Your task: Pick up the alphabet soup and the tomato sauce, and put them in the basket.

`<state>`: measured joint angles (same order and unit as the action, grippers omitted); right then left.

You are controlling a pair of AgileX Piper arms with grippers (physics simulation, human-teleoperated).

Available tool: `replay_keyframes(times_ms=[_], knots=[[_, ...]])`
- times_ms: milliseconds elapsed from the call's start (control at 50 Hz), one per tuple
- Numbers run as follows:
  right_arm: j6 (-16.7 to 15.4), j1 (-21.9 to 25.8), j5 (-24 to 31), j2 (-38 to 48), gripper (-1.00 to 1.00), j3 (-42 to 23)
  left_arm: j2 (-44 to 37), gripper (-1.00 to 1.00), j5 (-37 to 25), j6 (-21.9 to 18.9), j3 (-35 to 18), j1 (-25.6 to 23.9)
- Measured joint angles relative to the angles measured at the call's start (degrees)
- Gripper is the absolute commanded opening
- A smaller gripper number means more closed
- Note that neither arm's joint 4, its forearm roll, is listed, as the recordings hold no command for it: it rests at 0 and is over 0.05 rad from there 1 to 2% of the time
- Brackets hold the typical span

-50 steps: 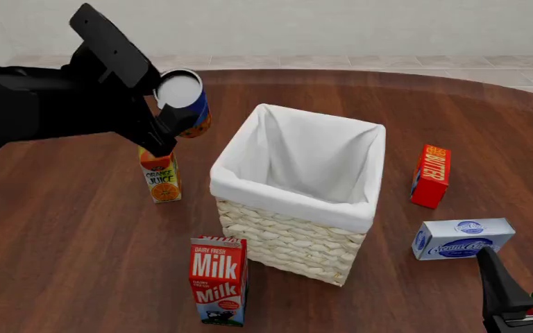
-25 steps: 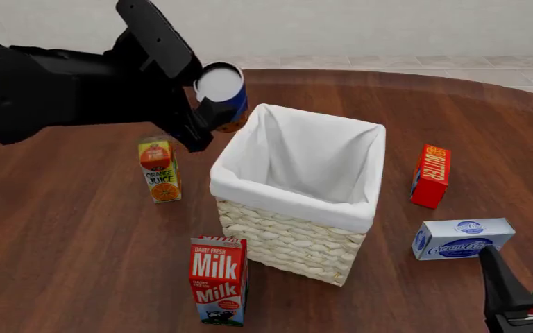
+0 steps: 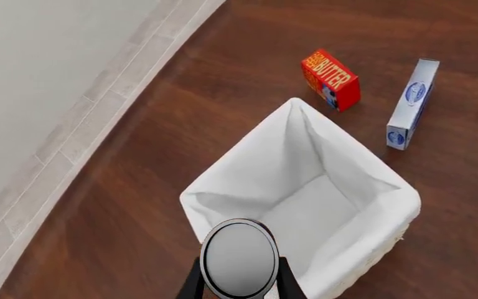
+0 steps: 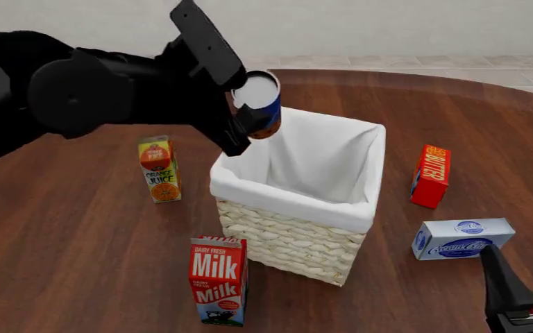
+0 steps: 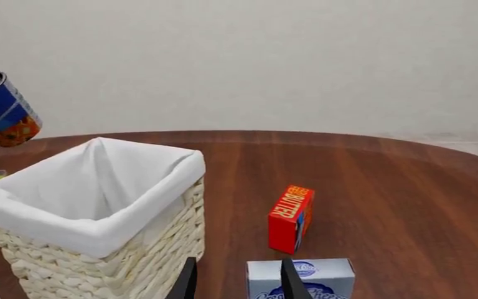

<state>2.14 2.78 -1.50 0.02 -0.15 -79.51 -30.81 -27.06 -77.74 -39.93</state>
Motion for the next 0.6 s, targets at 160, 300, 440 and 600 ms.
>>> replay_keyframes(times_ms=[160,300,440,600], knots=[[0.39,0.04,-0.04,0.00,1.00,0.02,-3.04,-1.00,-0.38,-0.27,-2.06,-0.61],[0.76,-0.06,-0.09,0.00,1.00,0.03,-5.57,-1.00,-0.89,-0.83,-3.65,-0.93],[1.19,-0.23,-0.12,0.00,1.00,0.05,-8.25,-1.00,-1.74,-1.50,-5.10,-0.94],[1.61,-0.28,-0.17,0.00,1.00,0.07,-10.99,-1.00,-2.71,-2.25,-6.55,-0.63]])
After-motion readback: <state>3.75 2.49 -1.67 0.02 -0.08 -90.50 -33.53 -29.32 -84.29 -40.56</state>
